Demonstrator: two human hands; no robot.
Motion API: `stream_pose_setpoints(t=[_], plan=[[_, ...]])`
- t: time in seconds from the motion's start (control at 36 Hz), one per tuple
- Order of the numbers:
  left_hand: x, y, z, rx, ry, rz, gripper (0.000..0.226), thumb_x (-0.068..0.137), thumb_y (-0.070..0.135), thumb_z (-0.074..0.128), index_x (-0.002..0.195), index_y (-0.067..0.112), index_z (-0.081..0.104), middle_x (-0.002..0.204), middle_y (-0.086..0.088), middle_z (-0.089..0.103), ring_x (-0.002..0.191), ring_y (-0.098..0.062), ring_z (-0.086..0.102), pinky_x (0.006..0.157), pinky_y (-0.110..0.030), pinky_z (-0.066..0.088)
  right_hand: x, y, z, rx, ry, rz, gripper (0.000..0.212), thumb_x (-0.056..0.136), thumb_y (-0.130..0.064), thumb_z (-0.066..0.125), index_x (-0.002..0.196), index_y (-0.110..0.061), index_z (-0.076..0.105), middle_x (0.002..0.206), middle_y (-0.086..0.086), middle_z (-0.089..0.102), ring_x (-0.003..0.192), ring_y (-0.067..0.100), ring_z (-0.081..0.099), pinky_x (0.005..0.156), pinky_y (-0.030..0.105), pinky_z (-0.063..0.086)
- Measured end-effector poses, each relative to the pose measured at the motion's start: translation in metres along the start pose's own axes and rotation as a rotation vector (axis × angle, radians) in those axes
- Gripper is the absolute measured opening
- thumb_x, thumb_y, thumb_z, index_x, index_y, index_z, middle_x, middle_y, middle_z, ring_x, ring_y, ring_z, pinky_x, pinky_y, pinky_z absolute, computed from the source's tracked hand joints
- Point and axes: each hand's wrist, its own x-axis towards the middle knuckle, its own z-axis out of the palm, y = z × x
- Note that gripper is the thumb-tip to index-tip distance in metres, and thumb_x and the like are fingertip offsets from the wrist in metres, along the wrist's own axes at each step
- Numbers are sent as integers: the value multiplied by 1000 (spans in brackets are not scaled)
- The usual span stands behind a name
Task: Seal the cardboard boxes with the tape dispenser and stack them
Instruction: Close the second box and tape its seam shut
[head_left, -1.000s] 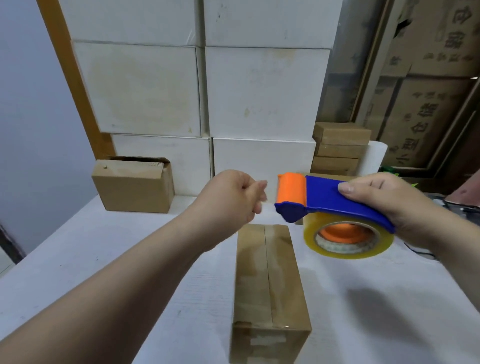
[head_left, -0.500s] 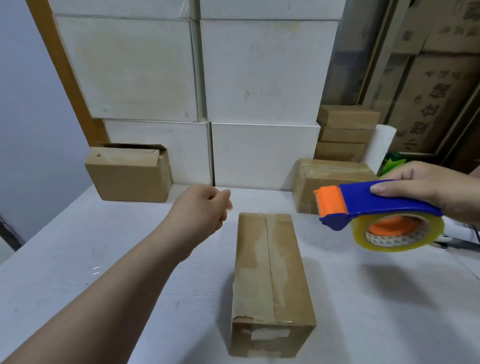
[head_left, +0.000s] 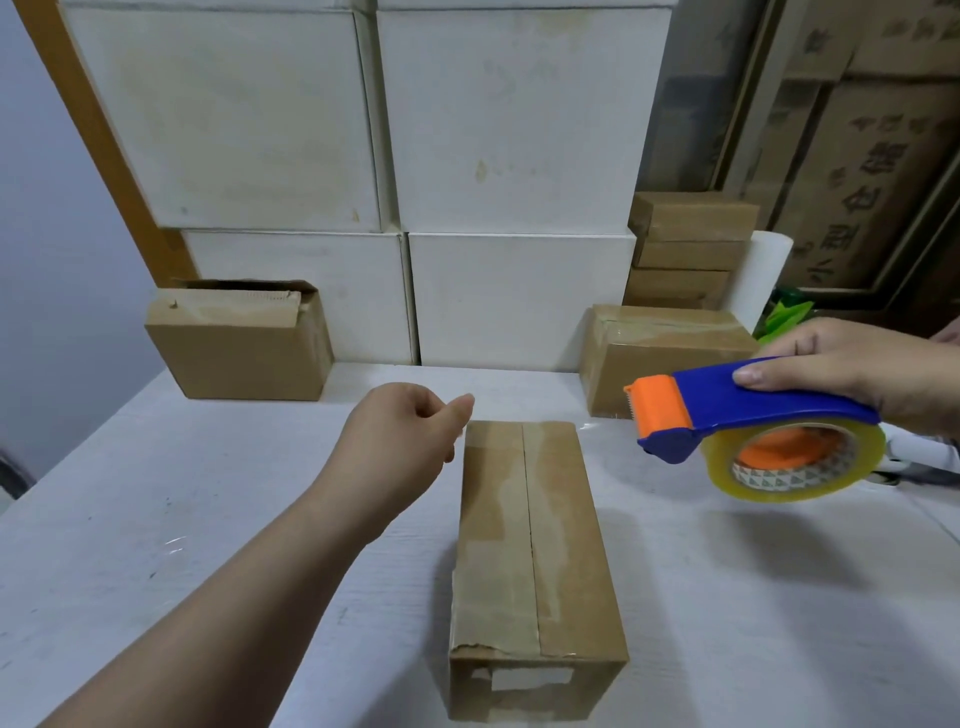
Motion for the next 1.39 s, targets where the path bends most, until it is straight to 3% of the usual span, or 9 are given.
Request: stream_pose_setpoints(t=[0.42,0.64,0.86,1.0,1.11,1.17,1.28,1.33,1.39], plan=[[6,-5,6,-20,-20,-24,44,98,45,64,74,8,71,51,7,63,56,-17,53,61,-32,48,2,6,4,7,-6,7,95,31,-90,82,91,-15,86,88,18,82,77,35,77,80,43,56],[2,-11,13,-49,-26,-52,45,98,45,63,77,6,68,51,8,63,57,-17,53,61,-33,48,5,3,14,-38,-31,16,95,28,-92,79,88,-19,86,87,12,83,76,28,79,72,35,57],[-7,-16,23,-153,-48,-90,46,102,49,57,74,13,47,51,8,50,46,-12,45,62,-32,42,16,-5,29,-132,-47,43,75,49,-83,81,83,-16,84,86,12,82,79,29,78,74,34,57],[-13,-21,33,-309,-77,-169,45,104,54,50,82,16,45,70,1,44,65,-19,43,71,-37,38,23,-25,42,-246,-55,54,63,62,-73,77,85,-16,83,86,10,82,86,34,78,83,44,60],[-17,-18,39,-392,-73,-217,48,108,49,41,100,8,64,99,-7,70,94,-26,67,93,-40,53,23,-43,44,-342,-31,66,61,65,-72,73,87,-16,83,83,8,82,84,30,78,74,36,56],[-24,-17,41,-439,-90,-268,45,109,49,38,112,16,68,114,-5,72,108,-23,68,102,-45,52,22,-52,43,-392,-34,82,52,74,-68,74,87,-18,83,81,5,82,79,26,78,71,31,56],[-24,-16,45,-498,-152,-405,45,107,54,38,122,19,63,112,-5,71,96,-20,70,69,-30,54,20,-74,44,-500,-34,113,49,75,-69,75,84,-22,84,75,-1,81,72,17,78,69,30,57],[-26,-19,38,-544,-179,-352,38,110,41,40,124,13,61,93,-4,65,76,-14,61,46,-16,45,19,-85,47,-568,-25,118,51,75,-70,75,84,-20,83,74,-1,81,76,21,78,73,33,58],[-26,-22,36,-617,-213,-329,29,111,26,42,117,7,63,86,-5,59,61,-15,51,32,-14,35,19,-94,50,-647,6,119,54,73,-70,76,83,-17,82,73,2,80,78,25,78,72,34,58]])
